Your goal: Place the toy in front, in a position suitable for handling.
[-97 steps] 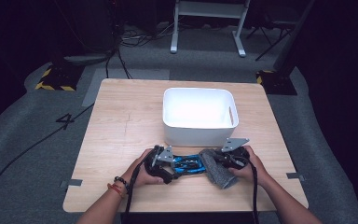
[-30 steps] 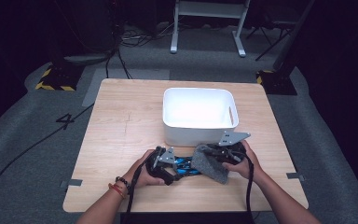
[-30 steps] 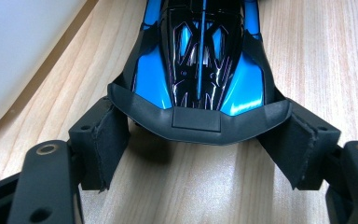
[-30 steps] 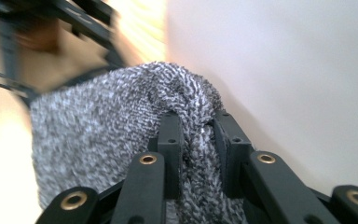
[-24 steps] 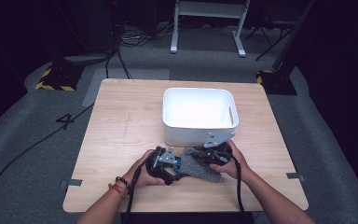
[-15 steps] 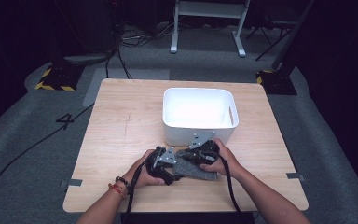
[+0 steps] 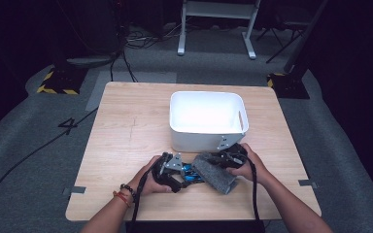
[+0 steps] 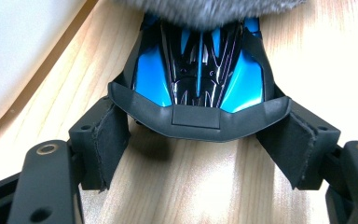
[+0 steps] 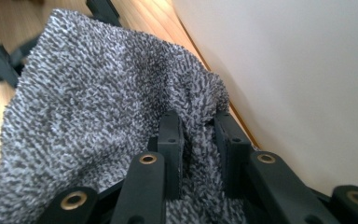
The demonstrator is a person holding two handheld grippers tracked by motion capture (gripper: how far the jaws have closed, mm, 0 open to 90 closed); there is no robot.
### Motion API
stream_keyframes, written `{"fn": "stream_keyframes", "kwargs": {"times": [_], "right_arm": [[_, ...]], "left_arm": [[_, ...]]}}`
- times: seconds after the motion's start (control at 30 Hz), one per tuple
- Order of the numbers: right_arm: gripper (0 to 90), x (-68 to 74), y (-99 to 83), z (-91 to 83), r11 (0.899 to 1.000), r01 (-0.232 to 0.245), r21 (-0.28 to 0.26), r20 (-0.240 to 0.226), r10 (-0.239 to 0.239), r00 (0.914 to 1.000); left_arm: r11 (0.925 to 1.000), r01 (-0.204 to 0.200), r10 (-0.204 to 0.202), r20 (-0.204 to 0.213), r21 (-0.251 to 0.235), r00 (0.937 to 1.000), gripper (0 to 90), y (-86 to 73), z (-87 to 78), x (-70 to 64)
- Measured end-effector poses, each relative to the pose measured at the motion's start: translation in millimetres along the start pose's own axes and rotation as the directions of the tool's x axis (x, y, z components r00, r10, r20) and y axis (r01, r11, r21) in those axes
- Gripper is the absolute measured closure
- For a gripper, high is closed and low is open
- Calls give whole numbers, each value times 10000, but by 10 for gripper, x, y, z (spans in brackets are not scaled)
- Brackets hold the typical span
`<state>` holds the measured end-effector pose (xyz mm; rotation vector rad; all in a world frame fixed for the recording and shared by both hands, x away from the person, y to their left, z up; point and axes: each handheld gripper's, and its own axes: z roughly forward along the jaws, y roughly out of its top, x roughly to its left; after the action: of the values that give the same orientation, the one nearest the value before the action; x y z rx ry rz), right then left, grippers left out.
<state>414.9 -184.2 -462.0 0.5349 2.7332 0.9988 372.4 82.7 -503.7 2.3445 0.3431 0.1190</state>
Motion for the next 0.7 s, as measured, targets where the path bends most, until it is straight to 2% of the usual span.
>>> {"fn": "stream_keyframes", "kwargs": {"times": [0.17,0.27,0.37,0.47,0.6,0.7], "right_arm": [[748,-12,-239,-132,9988,57,490,682,-91,9976],[748,-3,-424,-186,9940,18,1092,1009,-129,9948],[749,36,-570,-261,9963,-322,796,837,255,9962],[749,136,-604,-310,9964,-138,832,540,94,9985],[749,266,-609,-325,9968,99,797,-82,-93,9999],[746,326,-573,-296,9956,357,865,-163,-344,9993]], "left_arm": [[10000,5,-5,6,-1,10000,261,-3,-3,-3],[10000,6,-6,3,-20,10000,261,-5,-3,-5],[10000,7,-7,15,-24,10000,261,-5,-3,-4],[10000,14,-14,9,-23,10000,262,-5,-3,-5],[10000,15,-15,1,-15,10000,261,-5,-4,-5],[10000,17,-17,-7,-27,10000,261,-5,-4,-6]]}}
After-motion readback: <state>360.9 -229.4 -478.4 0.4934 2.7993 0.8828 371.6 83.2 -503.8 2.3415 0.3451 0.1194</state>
